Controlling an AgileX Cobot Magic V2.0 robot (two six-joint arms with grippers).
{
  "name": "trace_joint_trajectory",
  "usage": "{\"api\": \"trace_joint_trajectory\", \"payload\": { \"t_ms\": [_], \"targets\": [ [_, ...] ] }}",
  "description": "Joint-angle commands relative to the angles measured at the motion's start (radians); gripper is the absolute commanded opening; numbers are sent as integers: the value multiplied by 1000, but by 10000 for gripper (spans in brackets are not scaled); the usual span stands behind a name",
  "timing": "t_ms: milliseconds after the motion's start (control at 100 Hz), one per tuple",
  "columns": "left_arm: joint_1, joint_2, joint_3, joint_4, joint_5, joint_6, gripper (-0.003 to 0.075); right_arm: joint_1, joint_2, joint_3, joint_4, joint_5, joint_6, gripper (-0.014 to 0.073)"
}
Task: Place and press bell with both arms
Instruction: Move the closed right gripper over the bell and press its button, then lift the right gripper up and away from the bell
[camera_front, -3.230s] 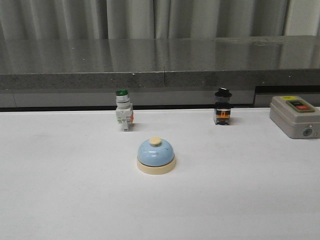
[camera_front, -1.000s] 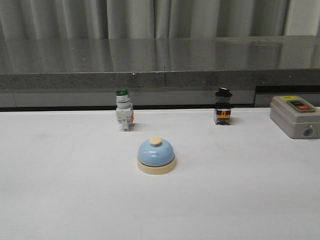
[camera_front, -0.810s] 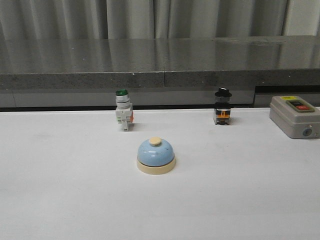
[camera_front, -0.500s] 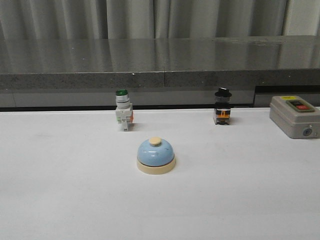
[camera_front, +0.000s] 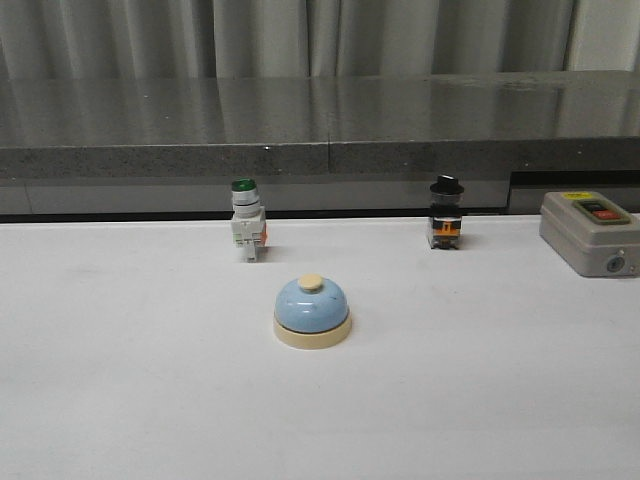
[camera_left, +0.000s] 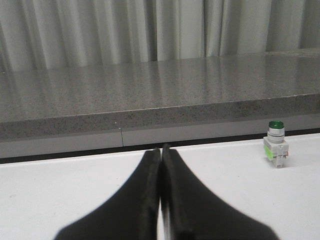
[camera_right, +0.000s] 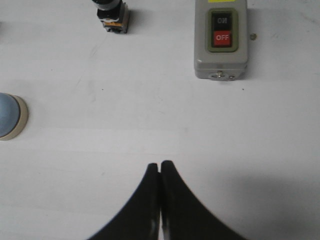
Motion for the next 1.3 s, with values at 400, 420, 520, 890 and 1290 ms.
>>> {"api": "trace_joint_trajectory", "payload": {
  "t_ms": [400,420,520,890,1290],
  "targets": [
    [2,-29,41,0,-86,-7,-20,289,351,-289,8,-57,-1,-60],
    [2,-29,41,0,-86,-7,-20,299,371,-299,8,-57,-1,-60],
    [2,-29,41,0,-86,-7,-20,341,461,-373,8,-48,-1,-60],
    [2,-29,41,0,-86,-7,-20,445,716,-594,8,25,-1,-60],
    [2,-29,41,0,-86,-7,-20,489,794,-640,8,38,-1,-60]
  ]
}}
